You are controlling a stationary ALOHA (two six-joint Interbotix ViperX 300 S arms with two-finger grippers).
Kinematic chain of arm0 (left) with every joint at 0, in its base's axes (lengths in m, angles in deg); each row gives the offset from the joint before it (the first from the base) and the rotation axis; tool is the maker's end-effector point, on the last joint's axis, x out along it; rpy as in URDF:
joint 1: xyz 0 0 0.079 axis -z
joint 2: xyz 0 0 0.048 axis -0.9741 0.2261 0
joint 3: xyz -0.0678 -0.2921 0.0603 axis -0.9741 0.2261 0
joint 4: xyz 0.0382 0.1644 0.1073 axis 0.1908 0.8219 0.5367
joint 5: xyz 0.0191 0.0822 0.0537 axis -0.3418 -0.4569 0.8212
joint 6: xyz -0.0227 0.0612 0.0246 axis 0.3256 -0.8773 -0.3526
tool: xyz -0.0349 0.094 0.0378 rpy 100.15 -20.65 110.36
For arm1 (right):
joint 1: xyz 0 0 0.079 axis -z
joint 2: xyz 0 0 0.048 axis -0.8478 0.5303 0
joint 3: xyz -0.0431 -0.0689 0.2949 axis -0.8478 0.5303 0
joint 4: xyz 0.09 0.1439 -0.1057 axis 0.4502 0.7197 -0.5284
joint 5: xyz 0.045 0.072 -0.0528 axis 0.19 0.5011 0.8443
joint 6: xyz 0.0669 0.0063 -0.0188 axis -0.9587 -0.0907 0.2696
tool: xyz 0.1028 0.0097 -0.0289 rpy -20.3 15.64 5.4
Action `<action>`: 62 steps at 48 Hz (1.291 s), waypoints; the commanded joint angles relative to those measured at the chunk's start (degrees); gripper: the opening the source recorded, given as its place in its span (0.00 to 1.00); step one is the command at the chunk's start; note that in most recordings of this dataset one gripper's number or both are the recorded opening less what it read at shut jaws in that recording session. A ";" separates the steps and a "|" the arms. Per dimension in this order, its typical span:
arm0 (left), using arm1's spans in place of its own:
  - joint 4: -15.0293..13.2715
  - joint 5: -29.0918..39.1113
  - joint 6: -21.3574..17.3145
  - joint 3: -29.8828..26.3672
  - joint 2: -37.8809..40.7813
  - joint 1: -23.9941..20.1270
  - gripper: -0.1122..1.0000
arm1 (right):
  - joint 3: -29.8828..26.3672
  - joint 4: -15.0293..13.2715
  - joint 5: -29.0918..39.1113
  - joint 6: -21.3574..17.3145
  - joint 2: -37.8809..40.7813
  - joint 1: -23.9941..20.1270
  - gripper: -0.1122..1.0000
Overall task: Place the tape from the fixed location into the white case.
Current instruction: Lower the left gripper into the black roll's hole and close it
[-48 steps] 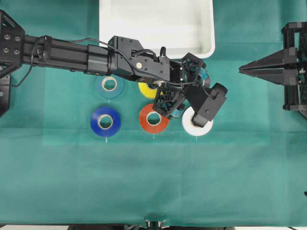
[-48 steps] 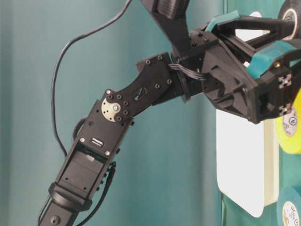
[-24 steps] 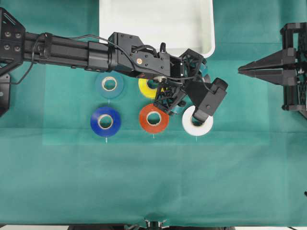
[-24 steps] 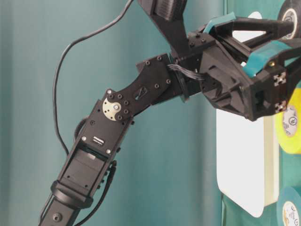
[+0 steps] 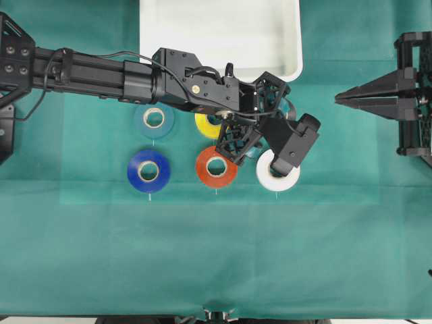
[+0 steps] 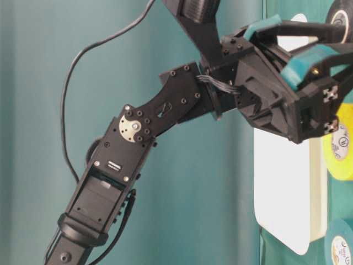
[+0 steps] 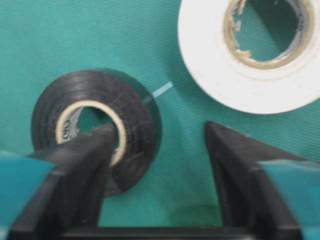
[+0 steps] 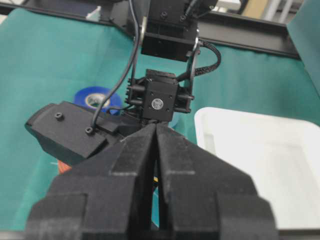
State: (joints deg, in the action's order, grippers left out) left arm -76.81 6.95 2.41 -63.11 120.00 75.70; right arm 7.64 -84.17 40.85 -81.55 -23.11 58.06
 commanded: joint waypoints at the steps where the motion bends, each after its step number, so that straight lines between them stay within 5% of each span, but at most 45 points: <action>1: 0.18 -0.18 0.09 -0.35 -1.05 -0.18 0.55 | -0.62 0.00 -0.18 0.00 0.26 0.00 0.10; 9: 0.18 0.79 0.18 -0.79 -1.85 -0.18 0.31 | -0.53 0.00 -0.18 0.00 0.35 0.09 0.10; 62: 0.18 2.46 0.35 -3.52 -4.22 -0.44 0.31 | -0.62 0.09 -0.18 -0.18 0.35 0.00 0.10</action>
State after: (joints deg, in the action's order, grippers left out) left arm -76.64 9.59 2.76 -64.96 119.65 75.26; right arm 7.73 -84.17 40.85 -81.55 -23.02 58.06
